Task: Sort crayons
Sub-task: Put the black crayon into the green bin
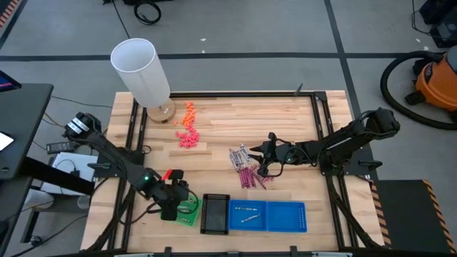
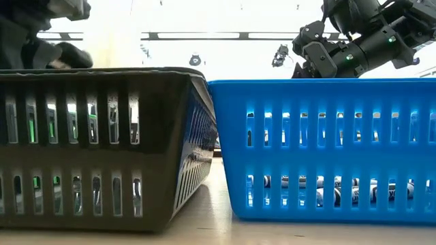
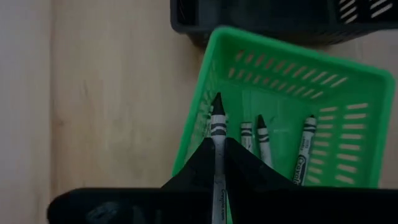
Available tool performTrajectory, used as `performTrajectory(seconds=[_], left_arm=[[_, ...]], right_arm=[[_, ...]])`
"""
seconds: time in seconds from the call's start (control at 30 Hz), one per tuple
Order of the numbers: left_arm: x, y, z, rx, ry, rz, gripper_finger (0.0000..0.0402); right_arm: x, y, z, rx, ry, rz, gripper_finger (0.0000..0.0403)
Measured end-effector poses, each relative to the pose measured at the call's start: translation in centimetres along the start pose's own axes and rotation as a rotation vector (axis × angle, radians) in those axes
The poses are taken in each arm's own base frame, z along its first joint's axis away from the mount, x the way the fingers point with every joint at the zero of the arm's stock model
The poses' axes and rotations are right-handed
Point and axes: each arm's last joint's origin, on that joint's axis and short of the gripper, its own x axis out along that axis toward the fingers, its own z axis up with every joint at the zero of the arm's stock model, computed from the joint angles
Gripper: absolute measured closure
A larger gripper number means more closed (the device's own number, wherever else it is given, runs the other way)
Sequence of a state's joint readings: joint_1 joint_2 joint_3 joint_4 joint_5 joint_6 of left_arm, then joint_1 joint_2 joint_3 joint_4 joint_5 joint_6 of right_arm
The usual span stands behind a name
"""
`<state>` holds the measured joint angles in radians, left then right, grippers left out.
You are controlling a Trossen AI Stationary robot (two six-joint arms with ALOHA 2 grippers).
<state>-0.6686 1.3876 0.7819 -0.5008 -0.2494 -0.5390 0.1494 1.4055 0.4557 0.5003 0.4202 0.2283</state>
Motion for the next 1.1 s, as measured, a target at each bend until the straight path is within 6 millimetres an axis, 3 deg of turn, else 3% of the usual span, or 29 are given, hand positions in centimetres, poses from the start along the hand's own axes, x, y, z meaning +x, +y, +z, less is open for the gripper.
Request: performTrajectory(seconds=[0.27, 0.53, 0.8, 1.1], left_arm=[[1.1, 0.2, -1.2, -0.028, -0.021, -0.016, 0.038], [1.8, 0.6, -2.1, -0.042, -0.018, -0.017, 0.033], [1.7, 0.4, -1.7, -0.053, -0.039, -0.03, 0.0298], [0.2, -0.4, 1.0, 0.004, -0.125, -0.058, 0.0297]], right_arm=[[0.0, 0.0, 0.0, 0.004, 0.001, 0.003, 0.0276], [0.0, 0.0, 0.0, 0.004, 0.001, 0.003, 0.0276], [0.0, 0.0, 0.0, 0.004, 0.001, 0.003, 0.0276], [0.0, 0.0, 0.0, 0.005, -0.001, 0.004, 0.0276]])
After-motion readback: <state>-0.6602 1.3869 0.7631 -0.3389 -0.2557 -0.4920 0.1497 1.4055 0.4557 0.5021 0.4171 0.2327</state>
